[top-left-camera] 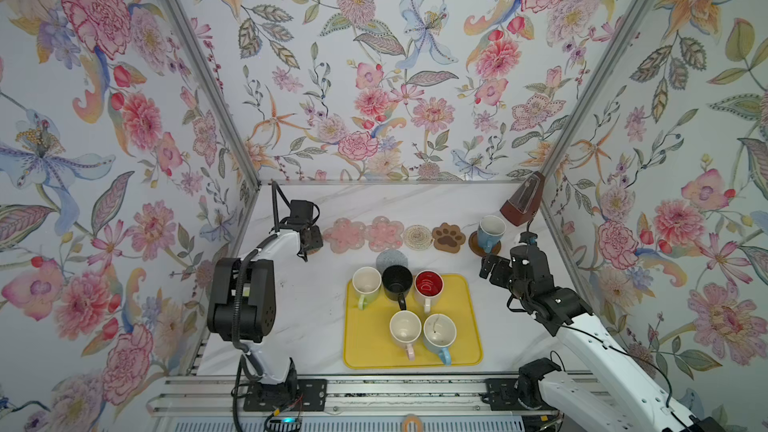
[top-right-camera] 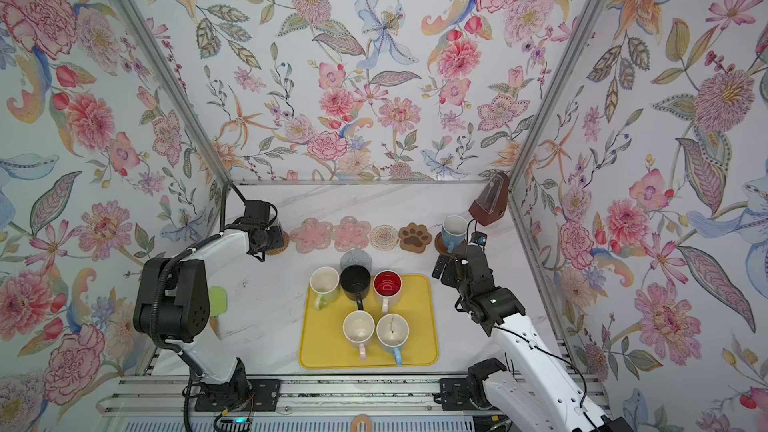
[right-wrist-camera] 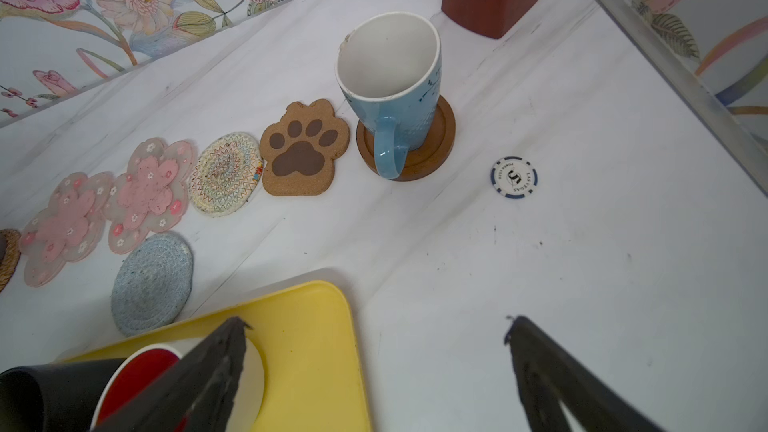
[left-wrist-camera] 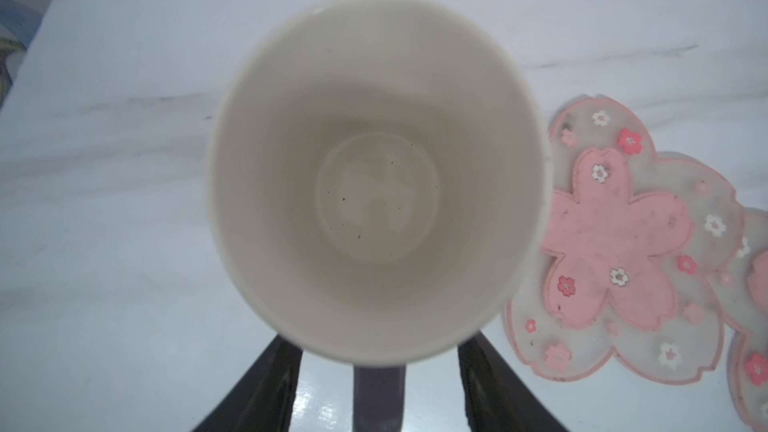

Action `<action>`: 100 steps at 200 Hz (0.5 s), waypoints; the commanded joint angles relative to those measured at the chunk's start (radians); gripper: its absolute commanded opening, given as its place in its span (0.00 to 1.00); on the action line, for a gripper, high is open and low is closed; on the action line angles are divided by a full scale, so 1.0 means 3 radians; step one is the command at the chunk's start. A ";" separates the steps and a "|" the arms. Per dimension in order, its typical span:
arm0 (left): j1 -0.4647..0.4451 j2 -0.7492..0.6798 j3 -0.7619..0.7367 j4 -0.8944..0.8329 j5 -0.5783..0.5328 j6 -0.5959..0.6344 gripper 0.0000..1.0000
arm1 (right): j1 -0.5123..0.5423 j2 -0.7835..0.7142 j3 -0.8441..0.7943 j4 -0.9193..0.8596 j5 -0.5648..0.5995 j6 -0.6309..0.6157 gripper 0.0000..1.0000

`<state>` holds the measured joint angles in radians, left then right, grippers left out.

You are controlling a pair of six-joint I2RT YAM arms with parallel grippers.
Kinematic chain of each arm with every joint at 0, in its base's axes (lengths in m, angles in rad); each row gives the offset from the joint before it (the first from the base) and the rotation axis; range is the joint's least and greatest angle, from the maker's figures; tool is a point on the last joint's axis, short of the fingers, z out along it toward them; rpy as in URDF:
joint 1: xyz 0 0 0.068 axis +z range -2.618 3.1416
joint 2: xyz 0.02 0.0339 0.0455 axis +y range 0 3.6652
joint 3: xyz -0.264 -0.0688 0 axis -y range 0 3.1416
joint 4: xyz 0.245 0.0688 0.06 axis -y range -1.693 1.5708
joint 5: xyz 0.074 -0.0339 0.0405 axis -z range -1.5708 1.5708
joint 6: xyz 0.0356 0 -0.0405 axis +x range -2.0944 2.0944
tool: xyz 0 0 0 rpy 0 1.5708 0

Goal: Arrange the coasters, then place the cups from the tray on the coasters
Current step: 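Lower the purple-handled mug onto the woven rattan coaster and open the left gripper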

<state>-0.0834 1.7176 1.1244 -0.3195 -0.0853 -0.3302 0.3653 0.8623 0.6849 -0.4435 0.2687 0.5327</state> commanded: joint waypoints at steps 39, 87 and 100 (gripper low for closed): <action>0.0002 -0.1000 -0.0100 -0.0092 -0.0010 0.0005 0.99 | 0.0005 0.0045 0.0069 0.0023 -0.0006 0.0027 0.99; 0.0003 -0.1766 -0.0482 0.0048 0.0076 0.0002 0.99 | 0.0013 0.0151 0.0124 0.0063 -0.0046 0.0019 0.99; 0.0004 -0.1881 -0.0600 0.0082 0.0069 0.0005 0.99 | 0.0024 0.0154 0.0129 0.0053 -0.0071 0.0034 0.99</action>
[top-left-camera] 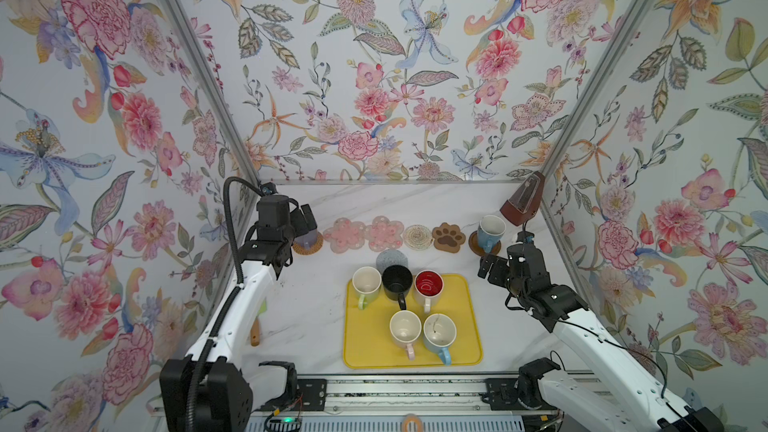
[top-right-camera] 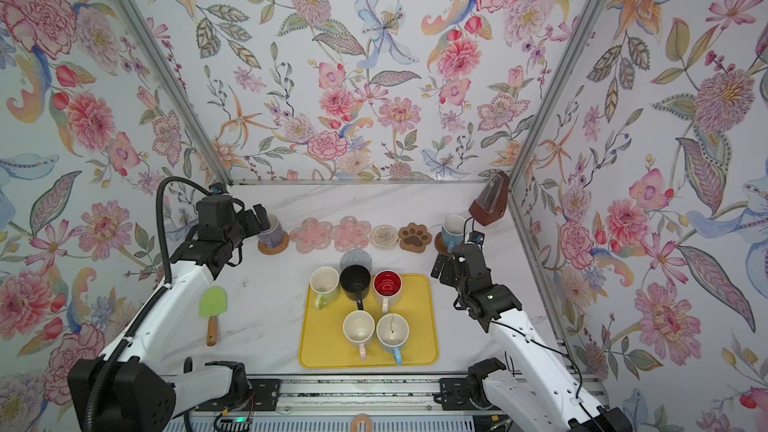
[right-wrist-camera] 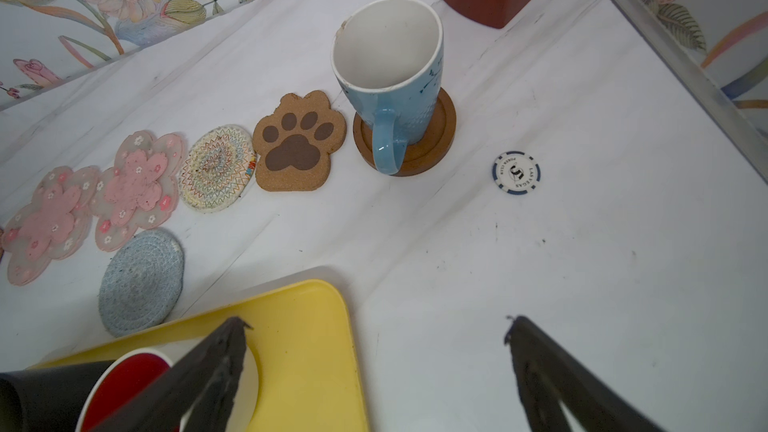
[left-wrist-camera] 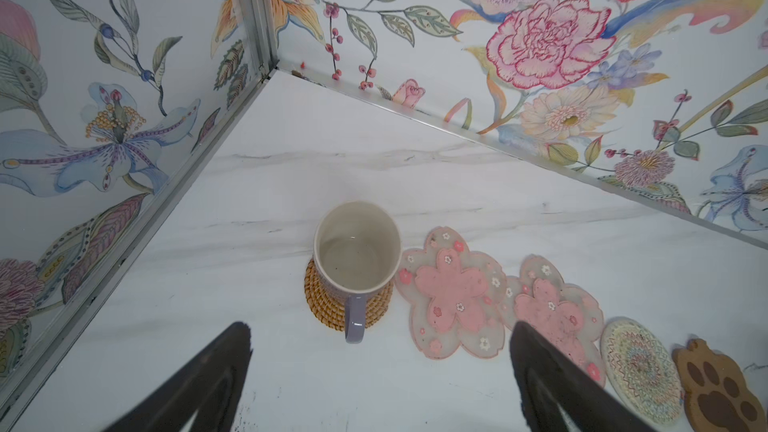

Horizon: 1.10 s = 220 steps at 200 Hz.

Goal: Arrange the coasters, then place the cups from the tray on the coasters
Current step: 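Lower the purple-handled mug onto the woven rattan coaster and open the left gripper, then move the right gripper over the white light-blue-handled mug on the tray and lower in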

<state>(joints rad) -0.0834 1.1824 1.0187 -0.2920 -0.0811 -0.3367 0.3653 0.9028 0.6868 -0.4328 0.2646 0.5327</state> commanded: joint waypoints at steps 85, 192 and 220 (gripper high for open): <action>0.0011 -0.0478 -0.0337 -0.0234 -0.0641 -0.0395 0.99 | 0.0822 -0.0258 0.0382 -0.1016 0.0079 0.0456 0.99; 0.0016 -0.1122 -0.0873 0.0173 -0.0252 -0.0280 0.99 | 0.2946 -0.0326 0.0306 -0.1570 0.0692 0.1710 0.99; 0.0017 -0.1179 -0.0958 0.0181 -0.0268 -0.0290 0.99 | 0.3291 -0.0185 0.0296 -0.1574 0.0679 0.1905 0.99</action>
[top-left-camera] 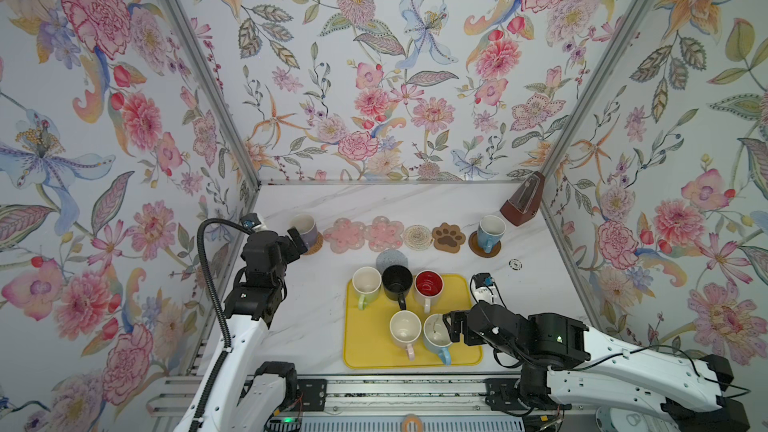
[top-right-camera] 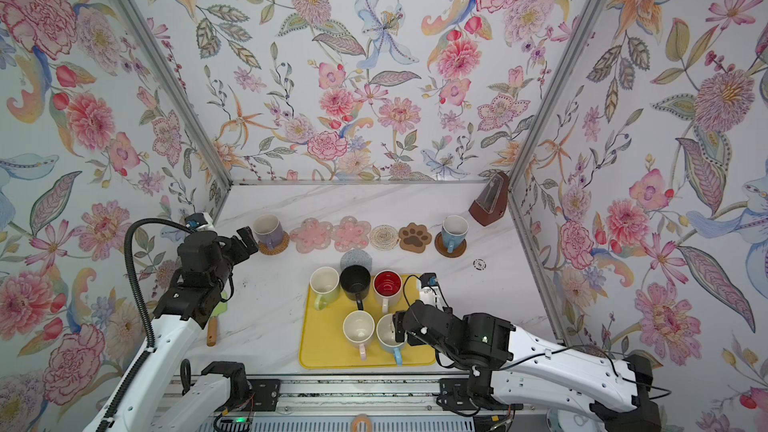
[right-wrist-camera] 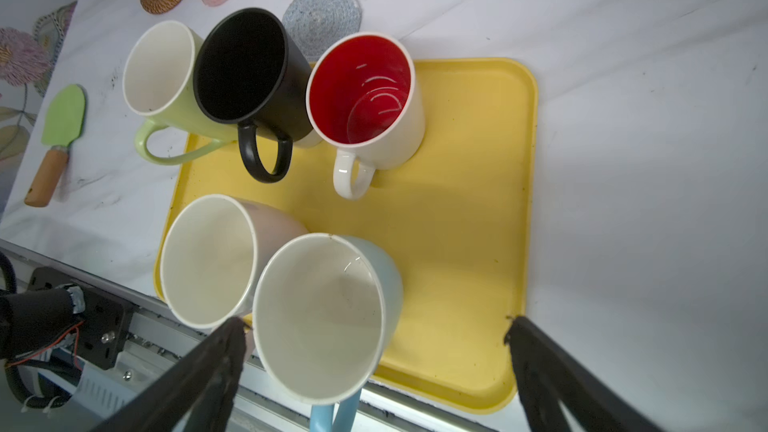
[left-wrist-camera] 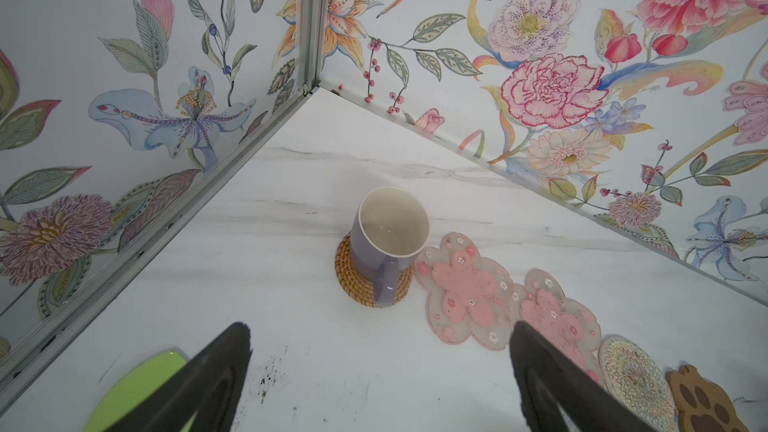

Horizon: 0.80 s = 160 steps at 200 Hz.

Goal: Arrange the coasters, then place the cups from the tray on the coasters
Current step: 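Move the right gripper over the white light-blue-handled mug on the tray and lower in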

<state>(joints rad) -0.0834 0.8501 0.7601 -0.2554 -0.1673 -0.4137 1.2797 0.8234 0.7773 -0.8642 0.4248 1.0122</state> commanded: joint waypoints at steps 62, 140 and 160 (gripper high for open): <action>0.0013 -0.0079 -0.0060 0.0071 0.0077 -0.0042 0.99 | 0.0836 0.0379 -0.0264 0.0119 0.0132 0.0653 0.97; 0.0013 -0.0129 -0.0105 0.0064 0.0059 -0.0120 0.99 | 0.0939 0.0405 -0.0582 0.0207 0.0041 0.0766 0.81; 0.0012 -0.0120 -0.0110 0.0086 0.0067 -0.0137 0.99 | 0.0940 0.0422 -0.0616 0.0211 0.0016 0.0781 0.76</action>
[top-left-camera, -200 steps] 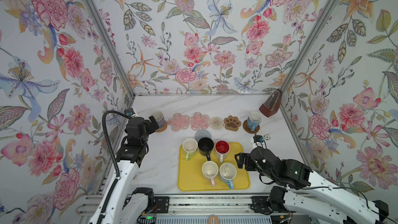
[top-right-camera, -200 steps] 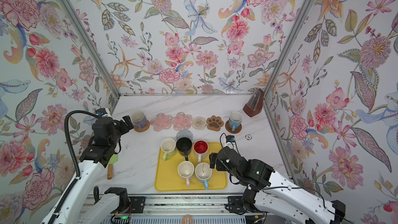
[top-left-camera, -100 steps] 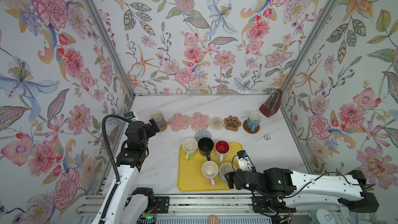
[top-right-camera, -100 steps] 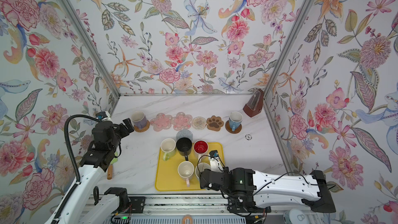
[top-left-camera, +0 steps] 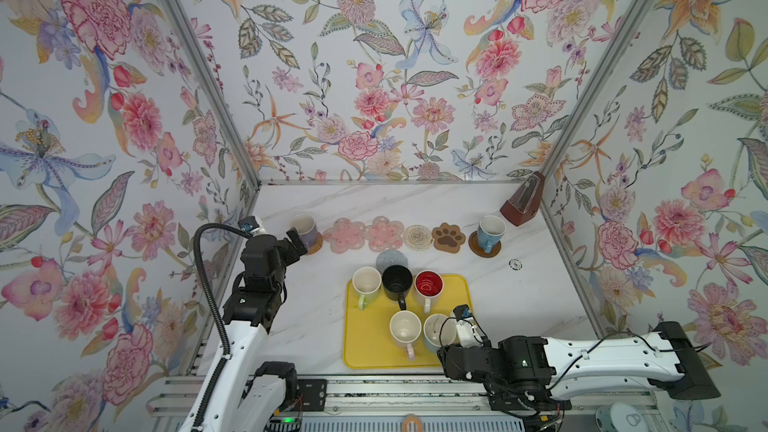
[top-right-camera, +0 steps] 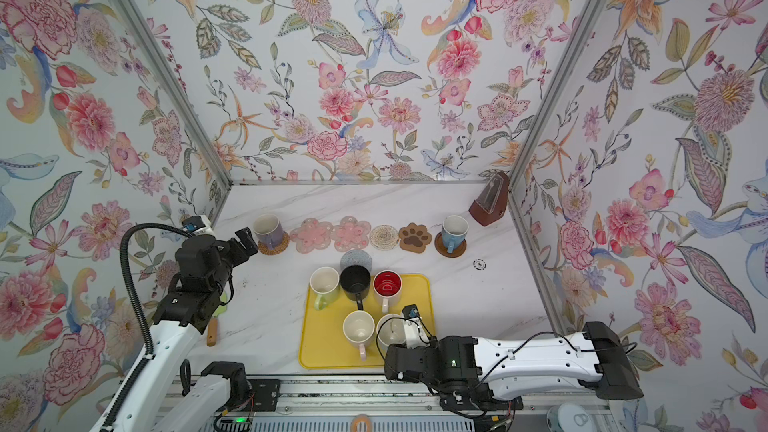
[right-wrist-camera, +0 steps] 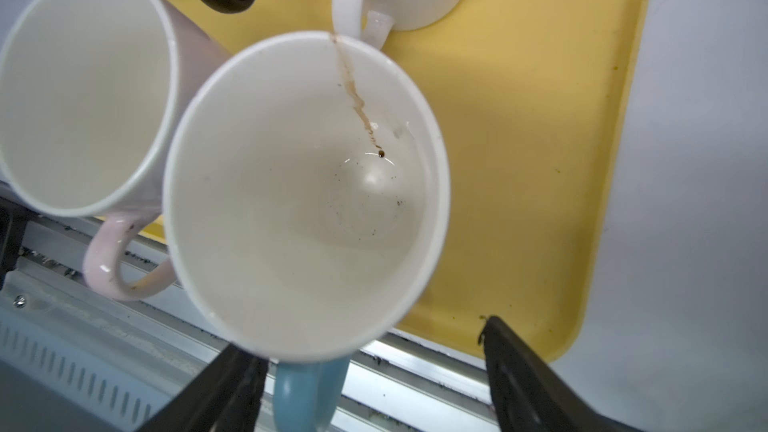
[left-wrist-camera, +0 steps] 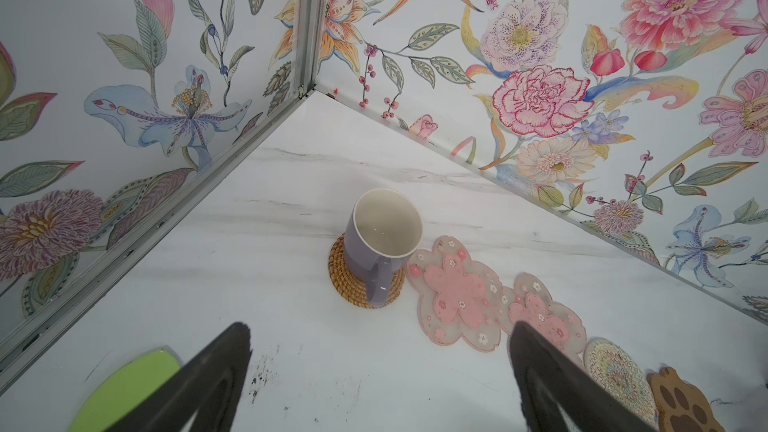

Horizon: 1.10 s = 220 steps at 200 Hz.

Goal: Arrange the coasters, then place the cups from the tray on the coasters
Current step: 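Move the right gripper over the white light-blue-handled mug on the tray and lower in, then grip the light-blue-handled mug with the right gripper and lift it off the tray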

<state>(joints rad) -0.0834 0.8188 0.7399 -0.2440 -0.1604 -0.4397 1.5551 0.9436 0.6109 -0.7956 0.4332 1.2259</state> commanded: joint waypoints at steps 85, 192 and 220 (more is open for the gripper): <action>0.0016 -0.0009 -0.0058 0.0042 -0.0003 -0.0058 0.99 | 0.0006 0.0428 0.0119 0.0028 0.0034 -0.0121 0.57; 0.0016 -0.0018 -0.0103 0.0026 0.0028 -0.0064 0.99 | -0.0109 0.0713 0.0234 0.0131 0.0000 -0.0430 0.32; 0.0013 -0.0025 -0.0109 0.0020 0.0027 -0.0054 0.99 | -0.0115 0.0713 0.0229 0.0134 -0.0047 -0.0486 0.24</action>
<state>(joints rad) -0.0834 0.8188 0.7193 -0.2417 -0.1604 -0.4541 1.5269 1.1542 0.6605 -0.7456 0.4225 1.1049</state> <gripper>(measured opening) 0.989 0.262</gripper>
